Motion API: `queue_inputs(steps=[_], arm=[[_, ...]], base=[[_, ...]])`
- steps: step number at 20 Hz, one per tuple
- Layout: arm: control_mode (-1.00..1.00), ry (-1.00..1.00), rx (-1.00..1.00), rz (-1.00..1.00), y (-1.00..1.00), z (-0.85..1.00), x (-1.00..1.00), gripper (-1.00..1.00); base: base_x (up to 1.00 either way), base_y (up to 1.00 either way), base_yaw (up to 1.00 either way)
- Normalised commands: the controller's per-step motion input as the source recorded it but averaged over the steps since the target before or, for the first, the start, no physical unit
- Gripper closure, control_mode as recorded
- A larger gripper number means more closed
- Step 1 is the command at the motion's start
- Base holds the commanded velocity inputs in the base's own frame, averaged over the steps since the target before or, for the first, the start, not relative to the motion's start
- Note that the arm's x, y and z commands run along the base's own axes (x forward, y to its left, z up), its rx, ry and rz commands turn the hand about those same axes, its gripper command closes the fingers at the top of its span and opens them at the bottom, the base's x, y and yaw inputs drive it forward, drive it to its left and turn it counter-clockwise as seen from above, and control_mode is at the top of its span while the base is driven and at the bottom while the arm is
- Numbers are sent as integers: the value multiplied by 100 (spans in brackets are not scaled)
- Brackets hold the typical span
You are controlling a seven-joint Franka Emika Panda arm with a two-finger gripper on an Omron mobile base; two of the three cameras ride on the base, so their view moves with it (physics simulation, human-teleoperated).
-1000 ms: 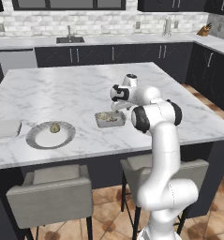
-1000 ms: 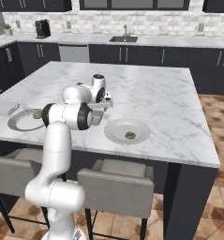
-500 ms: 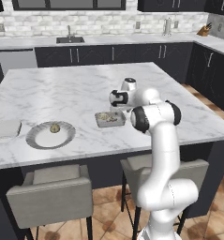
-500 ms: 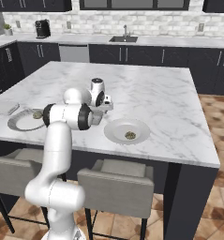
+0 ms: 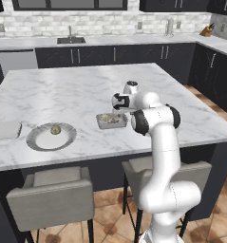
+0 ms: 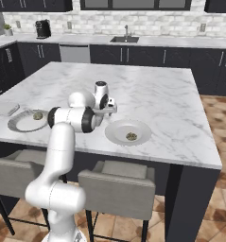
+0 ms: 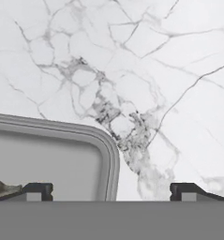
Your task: Place two dumplings into each of the tupperware containers and then place the containers in the fridge.
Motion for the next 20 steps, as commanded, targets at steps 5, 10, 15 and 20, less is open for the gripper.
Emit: queue_inputs(steps=[5, 10, 15, 20], arm=[[-100, 3, 0, -2, -6, -25, -2, -100], [-100, 4, 0, 0, 0, -50, 1, -100], [-100, 0, 0, 0, 0, -16, 8, -100], [-100, 3, 0, -1, 15, -53, 0, 100]], base=[[0, 0, 0], [0, 0, 0], [0, 0, 0], [0, 0, 0]])
